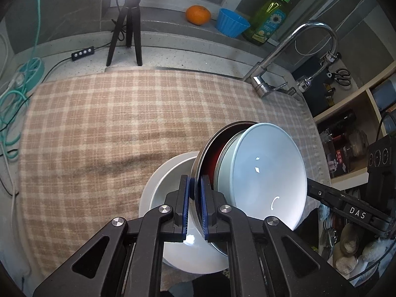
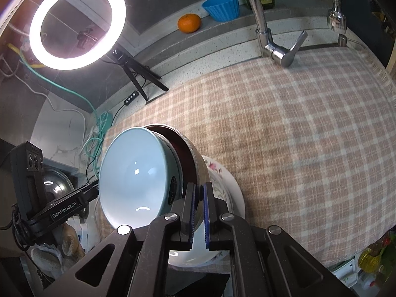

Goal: Organize plates and bowls
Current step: 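Lower the nested bowl stack onto the white plate stack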

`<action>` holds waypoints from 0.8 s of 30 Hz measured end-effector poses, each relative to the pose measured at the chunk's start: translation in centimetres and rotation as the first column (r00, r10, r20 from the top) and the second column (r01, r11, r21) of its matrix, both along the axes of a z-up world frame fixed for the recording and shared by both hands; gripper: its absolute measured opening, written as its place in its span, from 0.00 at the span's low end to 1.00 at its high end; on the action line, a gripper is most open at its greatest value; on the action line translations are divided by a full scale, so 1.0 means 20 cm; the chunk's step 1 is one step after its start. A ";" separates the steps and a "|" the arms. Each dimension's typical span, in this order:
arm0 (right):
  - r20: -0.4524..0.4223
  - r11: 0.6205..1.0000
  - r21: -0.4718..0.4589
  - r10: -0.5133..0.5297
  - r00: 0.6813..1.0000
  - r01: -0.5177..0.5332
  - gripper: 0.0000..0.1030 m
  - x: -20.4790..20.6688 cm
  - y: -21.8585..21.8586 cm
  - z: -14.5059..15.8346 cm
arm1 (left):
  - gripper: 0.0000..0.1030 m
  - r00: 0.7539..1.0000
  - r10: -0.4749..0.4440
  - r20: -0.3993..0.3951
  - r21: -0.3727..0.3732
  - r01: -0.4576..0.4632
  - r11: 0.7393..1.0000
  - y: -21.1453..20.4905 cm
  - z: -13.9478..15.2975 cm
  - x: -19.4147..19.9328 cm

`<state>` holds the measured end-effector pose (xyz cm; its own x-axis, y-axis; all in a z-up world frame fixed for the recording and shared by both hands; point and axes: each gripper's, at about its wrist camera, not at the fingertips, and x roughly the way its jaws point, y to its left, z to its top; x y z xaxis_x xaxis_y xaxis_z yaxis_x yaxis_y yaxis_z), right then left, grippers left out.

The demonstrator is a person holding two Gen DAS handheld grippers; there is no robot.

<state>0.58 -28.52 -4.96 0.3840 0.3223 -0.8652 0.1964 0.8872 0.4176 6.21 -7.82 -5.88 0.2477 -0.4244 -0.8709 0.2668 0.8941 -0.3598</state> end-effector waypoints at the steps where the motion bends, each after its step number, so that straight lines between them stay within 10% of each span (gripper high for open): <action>1: -0.004 1.000 0.000 -0.001 1.000 0.001 0.06 -0.01 0.00 -0.01 | 0.07 1.000 0.000 -0.005 0.001 0.000 1.000 0.00 -0.01 -0.01; 24: -0.092 1.000 0.022 0.011 0.996 -0.009 0.06 -0.08 0.07 -0.17 | 0.07 0.998 0.008 -0.070 0.017 -0.007 1.000 0.07 -0.11 -0.07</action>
